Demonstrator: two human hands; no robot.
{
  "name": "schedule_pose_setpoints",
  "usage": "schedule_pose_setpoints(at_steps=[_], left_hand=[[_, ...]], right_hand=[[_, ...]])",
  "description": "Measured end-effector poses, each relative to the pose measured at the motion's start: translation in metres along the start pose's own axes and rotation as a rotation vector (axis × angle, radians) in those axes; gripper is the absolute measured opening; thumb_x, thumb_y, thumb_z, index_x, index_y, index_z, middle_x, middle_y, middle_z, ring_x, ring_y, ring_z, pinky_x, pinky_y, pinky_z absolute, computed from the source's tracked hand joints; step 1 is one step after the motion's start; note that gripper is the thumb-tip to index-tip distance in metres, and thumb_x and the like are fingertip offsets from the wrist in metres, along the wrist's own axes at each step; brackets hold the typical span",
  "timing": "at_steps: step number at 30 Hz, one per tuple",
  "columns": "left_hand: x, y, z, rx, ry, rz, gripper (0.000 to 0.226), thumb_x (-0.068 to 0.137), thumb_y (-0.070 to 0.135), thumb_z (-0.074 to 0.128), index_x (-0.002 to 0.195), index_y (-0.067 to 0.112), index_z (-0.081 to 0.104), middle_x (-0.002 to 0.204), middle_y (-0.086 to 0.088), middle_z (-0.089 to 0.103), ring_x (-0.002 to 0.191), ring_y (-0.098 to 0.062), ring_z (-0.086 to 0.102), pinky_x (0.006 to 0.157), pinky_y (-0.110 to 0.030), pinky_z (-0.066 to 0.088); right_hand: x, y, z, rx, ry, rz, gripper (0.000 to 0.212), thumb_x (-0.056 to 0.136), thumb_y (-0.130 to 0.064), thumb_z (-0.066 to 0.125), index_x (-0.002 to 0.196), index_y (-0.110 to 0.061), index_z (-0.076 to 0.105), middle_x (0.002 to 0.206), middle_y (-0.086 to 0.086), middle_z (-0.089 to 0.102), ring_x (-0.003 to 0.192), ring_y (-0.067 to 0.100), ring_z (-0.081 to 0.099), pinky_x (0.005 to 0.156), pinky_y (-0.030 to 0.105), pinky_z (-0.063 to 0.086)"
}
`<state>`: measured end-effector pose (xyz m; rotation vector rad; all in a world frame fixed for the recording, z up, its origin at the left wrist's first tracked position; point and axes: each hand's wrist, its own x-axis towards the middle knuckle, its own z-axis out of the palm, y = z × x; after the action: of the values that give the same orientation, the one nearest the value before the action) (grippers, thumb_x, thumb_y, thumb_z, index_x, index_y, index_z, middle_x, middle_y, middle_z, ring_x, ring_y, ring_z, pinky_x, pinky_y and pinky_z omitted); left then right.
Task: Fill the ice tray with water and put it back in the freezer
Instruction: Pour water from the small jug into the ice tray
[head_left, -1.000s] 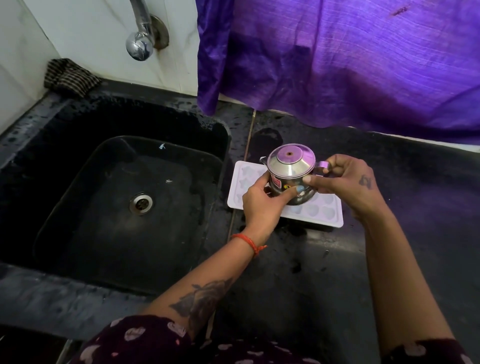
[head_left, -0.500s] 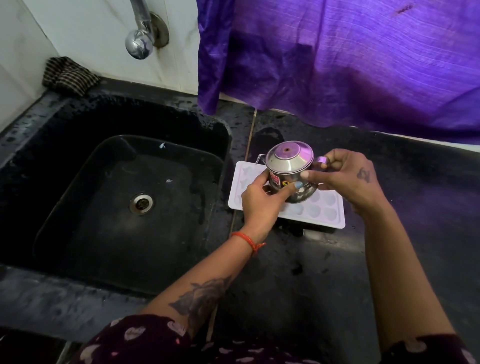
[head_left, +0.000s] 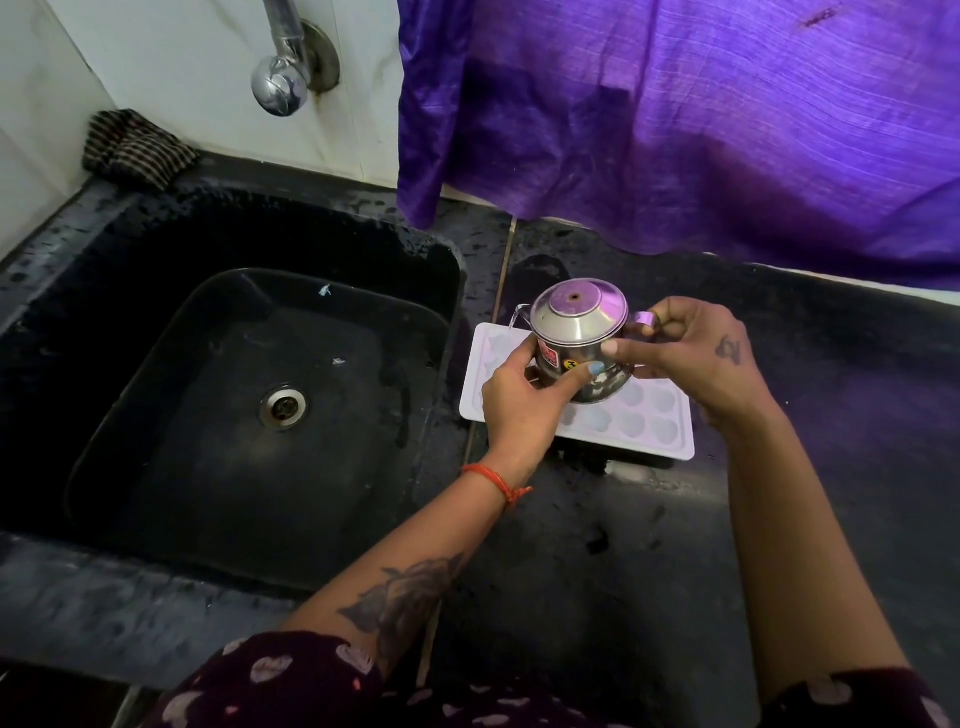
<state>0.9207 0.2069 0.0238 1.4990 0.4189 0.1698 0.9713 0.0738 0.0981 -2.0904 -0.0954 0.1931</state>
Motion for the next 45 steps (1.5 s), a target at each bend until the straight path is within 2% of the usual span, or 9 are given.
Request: schedule_pose_setpoints(at_steps=[8, 14, 22, 28, 33, 41, 45], left_hand=[[-0.001, 0.006, 0.0, 0.066, 0.035, 0.063, 0.06, 0.069, 0.03, 0.082, 0.124, 0.02, 0.06, 0.109, 0.004, 0.069, 0.102, -0.012, 0.064, 0.091, -0.038, 0.054], [-0.005, 0.011, 0.006, 0.082, -0.014, 0.057, 0.059, 0.071, 0.03, 0.081, 0.125, 0.02, 0.06, 0.112, 0.003, 0.069, 0.102, -0.01, 0.063, 0.092, -0.035, 0.053], [-0.011, 0.007, 0.02, 0.073, -0.065, 0.008, 0.051, 0.071, 0.031, 0.081, 0.117, 0.019, 0.063, 0.102, 0.006, 0.07, 0.097, -0.013, 0.066, 0.088, -0.037, 0.055], [-0.012, 0.005, 0.022, 0.068, -0.072, -0.012, 0.048, 0.072, 0.032, 0.08, 0.115, 0.017, 0.064, 0.103, 0.003, 0.071, 0.096, -0.011, 0.066, 0.087, -0.034, 0.055], [-0.012, 0.006, 0.021, 0.07, -0.082, -0.02, 0.043, 0.074, 0.033, 0.079, 0.112, 0.017, 0.065, 0.095, 0.008, 0.069, 0.09, -0.006, 0.064, 0.086, -0.028, 0.054], [-0.012, 0.006, 0.02, 0.082, -0.088, -0.02, 0.041, 0.074, 0.033, 0.078, 0.111, 0.018, 0.065, 0.093, 0.01, 0.067, 0.087, -0.002, 0.061, 0.084, -0.025, 0.053], [-0.013, 0.007, 0.02, 0.073, -0.092, -0.02, 0.042, 0.075, 0.034, 0.077, 0.111, 0.018, 0.065, 0.096, 0.008, 0.068, 0.093, -0.007, 0.063, 0.085, -0.027, 0.053]], right_hand=[[-0.003, 0.007, -0.001, 0.11, 0.012, 0.056, 0.024, 0.065, -0.015, 0.084, 0.075, -0.014, 0.062, 0.084, 0.019, 0.072, 0.084, 0.033, 0.071, 0.08, 0.046, 0.058], [-0.008, 0.008, -0.01, 0.087, 0.048, 0.065, 0.025, 0.063, -0.019, 0.086, 0.073, -0.016, 0.063, 0.08, 0.014, 0.073, 0.081, 0.03, 0.071, 0.078, 0.046, 0.058], [-0.014, 0.011, -0.022, 0.02, 0.082, 0.082, 0.026, 0.063, -0.02, 0.086, 0.073, -0.015, 0.063, 0.076, 0.013, 0.073, 0.079, 0.029, 0.072, 0.079, 0.051, 0.058], [-0.013, 0.011, -0.024, 0.003, 0.08, 0.095, 0.027, 0.061, -0.021, 0.087, 0.071, -0.016, 0.062, 0.076, 0.011, 0.073, 0.078, 0.026, 0.072, 0.079, 0.051, 0.058], [-0.012, 0.009, -0.023, -0.03, 0.072, 0.082, 0.03, 0.057, -0.027, 0.087, 0.072, -0.015, 0.063, 0.076, 0.011, 0.073, 0.077, 0.025, 0.072, 0.076, 0.046, 0.059], [-0.012, 0.008, -0.022, -0.04, 0.077, 0.068, 0.028, 0.061, -0.024, 0.087, 0.071, -0.015, 0.062, 0.075, 0.011, 0.073, 0.076, 0.024, 0.072, 0.072, 0.041, 0.059], [-0.013, 0.006, -0.023, -0.045, 0.076, 0.06, 0.029, 0.061, -0.024, 0.087, 0.072, -0.013, 0.063, 0.075, 0.01, 0.073, 0.075, 0.022, 0.072, 0.071, 0.039, 0.059]])
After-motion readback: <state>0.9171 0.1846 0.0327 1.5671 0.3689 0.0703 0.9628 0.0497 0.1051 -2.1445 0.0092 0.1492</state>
